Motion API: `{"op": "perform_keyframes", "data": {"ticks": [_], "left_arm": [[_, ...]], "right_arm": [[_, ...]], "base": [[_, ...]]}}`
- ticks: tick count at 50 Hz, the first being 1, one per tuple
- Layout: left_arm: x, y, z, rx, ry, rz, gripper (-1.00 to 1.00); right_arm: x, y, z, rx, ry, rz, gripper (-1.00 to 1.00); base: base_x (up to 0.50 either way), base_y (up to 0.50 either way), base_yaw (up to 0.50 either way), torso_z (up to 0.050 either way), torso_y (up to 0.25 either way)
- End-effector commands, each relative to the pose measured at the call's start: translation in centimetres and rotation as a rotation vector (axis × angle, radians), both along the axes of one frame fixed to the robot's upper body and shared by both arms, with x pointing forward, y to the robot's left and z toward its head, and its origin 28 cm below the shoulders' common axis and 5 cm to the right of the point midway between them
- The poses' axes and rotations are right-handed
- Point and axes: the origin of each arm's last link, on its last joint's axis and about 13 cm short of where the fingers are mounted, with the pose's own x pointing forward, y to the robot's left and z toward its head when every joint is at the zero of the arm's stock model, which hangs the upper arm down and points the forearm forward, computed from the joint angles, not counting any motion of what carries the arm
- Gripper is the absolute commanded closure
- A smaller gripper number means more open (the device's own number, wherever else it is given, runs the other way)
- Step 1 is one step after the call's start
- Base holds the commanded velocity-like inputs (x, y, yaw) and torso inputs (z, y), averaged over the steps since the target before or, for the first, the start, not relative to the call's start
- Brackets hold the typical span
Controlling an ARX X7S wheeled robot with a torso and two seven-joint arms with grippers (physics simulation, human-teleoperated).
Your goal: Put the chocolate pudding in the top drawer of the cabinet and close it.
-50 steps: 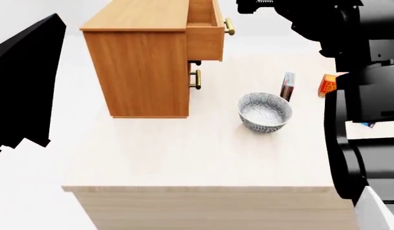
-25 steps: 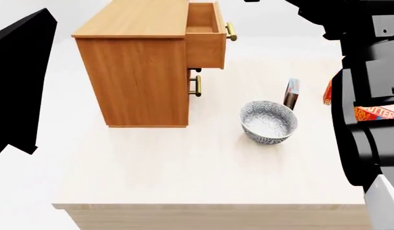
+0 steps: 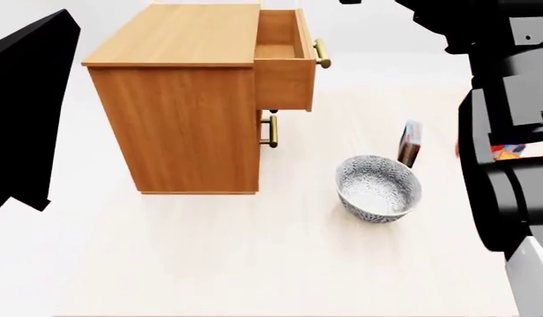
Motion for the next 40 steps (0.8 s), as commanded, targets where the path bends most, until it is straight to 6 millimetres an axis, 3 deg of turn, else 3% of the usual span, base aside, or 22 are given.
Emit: {"op": "perform_keyframes", "data": {"ticks": [1, 40], "left_arm": [[-0.1, 0.1, 0.7, 0.016, 0.002, 0.008, -1.0], [1.2, 0.4, 0.8, 0.043, -0.008, 0.013, -1.0]], "right_arm": [[0.5, -0.2, -0.3, 0.003, 0.01, -0.01, -1.0], [0.8, 0.2, -1.2, -0.028, 0.024, -0.002, -1.0]], "base": [[0.2, 0.0, 0.0, 0.0, 0.0], [0.2, 0.0, 0.0, 0.0, 0.0]]}}
